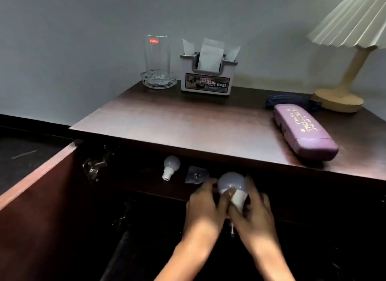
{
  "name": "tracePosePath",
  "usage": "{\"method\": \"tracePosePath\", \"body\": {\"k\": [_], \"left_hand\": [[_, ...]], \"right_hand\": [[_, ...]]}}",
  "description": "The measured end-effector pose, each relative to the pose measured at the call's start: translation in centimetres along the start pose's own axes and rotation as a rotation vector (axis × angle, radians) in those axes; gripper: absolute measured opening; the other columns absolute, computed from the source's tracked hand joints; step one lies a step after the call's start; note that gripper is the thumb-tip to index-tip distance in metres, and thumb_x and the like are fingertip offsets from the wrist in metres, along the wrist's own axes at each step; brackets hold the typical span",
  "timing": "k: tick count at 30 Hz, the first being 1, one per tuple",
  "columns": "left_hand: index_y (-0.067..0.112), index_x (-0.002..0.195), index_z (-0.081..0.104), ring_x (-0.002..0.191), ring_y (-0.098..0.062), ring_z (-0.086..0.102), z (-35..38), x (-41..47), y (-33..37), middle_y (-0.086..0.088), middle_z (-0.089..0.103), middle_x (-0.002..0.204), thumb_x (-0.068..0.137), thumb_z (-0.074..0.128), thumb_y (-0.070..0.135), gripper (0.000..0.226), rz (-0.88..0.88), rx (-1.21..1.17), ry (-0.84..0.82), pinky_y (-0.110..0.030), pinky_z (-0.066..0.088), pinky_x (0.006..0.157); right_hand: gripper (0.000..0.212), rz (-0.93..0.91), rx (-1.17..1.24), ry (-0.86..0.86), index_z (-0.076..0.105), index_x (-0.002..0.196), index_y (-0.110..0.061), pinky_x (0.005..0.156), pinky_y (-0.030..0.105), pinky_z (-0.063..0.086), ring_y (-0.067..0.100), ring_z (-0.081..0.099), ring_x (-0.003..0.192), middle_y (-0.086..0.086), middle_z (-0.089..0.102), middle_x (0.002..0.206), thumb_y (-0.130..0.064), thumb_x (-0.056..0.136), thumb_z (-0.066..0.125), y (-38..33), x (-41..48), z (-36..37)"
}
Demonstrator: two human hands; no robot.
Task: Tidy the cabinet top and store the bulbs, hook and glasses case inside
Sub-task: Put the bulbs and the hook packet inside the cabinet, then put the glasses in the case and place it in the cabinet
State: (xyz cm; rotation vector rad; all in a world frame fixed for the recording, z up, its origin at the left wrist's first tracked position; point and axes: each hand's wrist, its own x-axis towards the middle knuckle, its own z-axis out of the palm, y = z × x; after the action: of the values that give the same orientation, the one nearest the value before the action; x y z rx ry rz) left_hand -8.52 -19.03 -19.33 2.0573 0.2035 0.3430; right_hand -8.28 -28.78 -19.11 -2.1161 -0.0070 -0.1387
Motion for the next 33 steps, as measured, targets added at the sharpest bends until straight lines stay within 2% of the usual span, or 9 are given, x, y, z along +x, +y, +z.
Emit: {"method": "tracePosePath", "body": {"k": [2, 5, 8, 11, 18, 25, 28, 31, 33], "left_hand": [[0.015, 0.109, 0.061, 0.104, -0.026, 0.063, 1.0, 2.3, -0.1, -0.009, 0.071, 0.107, 0.086, 0.059, 0.030, 0.027, 0.043, 0.092, 0.013, -0.028, 0.044, 0.084], [0.006, 0.095, 0.067, 0.097, -0.029, 0.065, 2.0, 4.6, -0.4, -0.015, 0.073, 0.098, 0.088, 0.057, 0.031, 0.028, 0.094, 0.193, 0.042, -0.032, 0.045, 0.079], [0.001, 0.090, 0.068, 0.094, -0.032, 0.065, 2.4, 6.0, -0.8, -0.020, 0.072, 0.095, 0.090, 0.052, 0.035, 0.038, 0.062, 0.293, 0.013, -0.034, 0.044, 0.076], [-0.004, 0.087, 0.067, 0.093, -0.037, 0.063, 2.7, 6.8, -1.0, -0.025, 0.070, 0.094, 0.090, 0.052, 0.029, 0.036, 0.042, 0.323, -0.021, -0.037, 0.043, 0.074], [-0.006, 0.095, 0.063, 0.099, -0.037, 0.060, 3.0, 7.5, -1.4, -0.027, 0.067, 0.101, 0.090, 0.050, 0.019, 0.029, 0.013, 0.306, -0.051, -0.039, 0.045, 0.085], [-0.004, 0.104, 0.060, 0.108, -0.036, 0.056, 2.6, 7.4, -0.8, -0.026, 0.063, 0.112, 0.091, 0.048, 0.019, 0.028, 0.075, 0.356, -0.028, -0.036, 0.041, 0.087], [-0.005, 0.097, 0.062, 0.101, -0.038, 0.059, 2.5, 6.8, -0.7, -0.027, 0.066, 0.103, 0.090, 0.051, 0.017, 0.025, 0.127, 0.337, 0.035, -0.037, 0.042, 0.082], [-0.003, 0.086, 0.065, 0.091, -0.037, 0.062, 2.2, 5.8, -0.3, -0.025, 0.069, 0.092, 0.087, 0.055, 0.013, 0.018, 0.175, 0.257, 0.098, -0.029, 0.037, 0.072], [0.002, 0.090, 0.064, 0.095, -0.034, 0.062, 1.9, 4.9, -0.1, -0.021, 0.069, 0.096, 0.087, 0.055, 0.014, 0.015, 0.179, 0.232, 0.121, -0.029, 0.039, 0.076]], "right_hand": [[0.058, -0.041, -0.026, 0.037, 0.045, 0.129, -0.005, 0.096, 0.047, 0.045, 0.040, 0.055, 0.106, 0.026, 0.047, 0.115, -0.002, 0.074, 0.066, 0.7, 2.2, 0.4], [0.045, -0.026, -0.016, 0.046, 0.054, 0.118, -0.002, 0.095, 0.050, 0.045, 0.042, 0.056, 0.106, 0.027, 0.050, 0.116, -0.006, 0.075, 0.067, 1.4, 4.7, 1.0], [0.041, -0.023, -0.068, 0.043, 0.057, 0.113, 0.003, 0.095, 0.047, 0.045, 0.043, 0.055, 0.107, 0.031, 0.055, 0.114, -0.010, 0.076, 0.067, 2.0, 6.4, 1.8], [0.035, -0.016, -0.101, 0.059, 0.060, 0.105, 0.008, 0.092, 0.040, 0.044, 0.041, 0.055, 0.106, 0.032, 0.061, 0.108, -0.012, 0.076, 0.067, 2.5, 7.6, 2.4], [0.033, 0.009, -0.145, 0.023, 0.062, 0.096, 0.008, 0.085, 0.038, 0.046, 0.039, 0.060, 0.100, 0.030, 0.067, 0.099, -0.021, 0.081, 0.064, 2.7, 8.5, 2.8], [0.038, 0.064, -0.160, -0.004, 0.061, 0.104, 0.005, 0.091, 0.037, 0.045, 0.037, 0.057, 0.108, 0.027, 0.064, 0.110, -0.027, 0.082, 0.061, 2.6, 8.4, 2.6], [0.040, 0.079, -0.179, -0.008, 0.058, 0.106, 0.004, 0.093, 0.039, 0.045, 0.037, 0.056, 0.110, 0.027, 0.063, 0.111, -0.028, 0.081, 0.060, 2.5, 8.1, 2.5], [0.045, 0.067, -0.139, 0.032, 0.051, 0.113, 0.004, 0.098, 0.040, 0.042, 0.038, 0.051, 0.114, 0.028, 0.055, 0.118, -0.023, 0.080, 0.062, 2.1, 7.2, 2.0], [0.051, 0.075, -0.118, 0.057, 0.044, 0.120, 0.005, 0.103, 0.041, 0.037, 0.038, 0.045, 0.118, 0.028, 0.048, 0.124, -0.020, 0.079, 0.064, 1.4, 6.1, 1.4]]}}
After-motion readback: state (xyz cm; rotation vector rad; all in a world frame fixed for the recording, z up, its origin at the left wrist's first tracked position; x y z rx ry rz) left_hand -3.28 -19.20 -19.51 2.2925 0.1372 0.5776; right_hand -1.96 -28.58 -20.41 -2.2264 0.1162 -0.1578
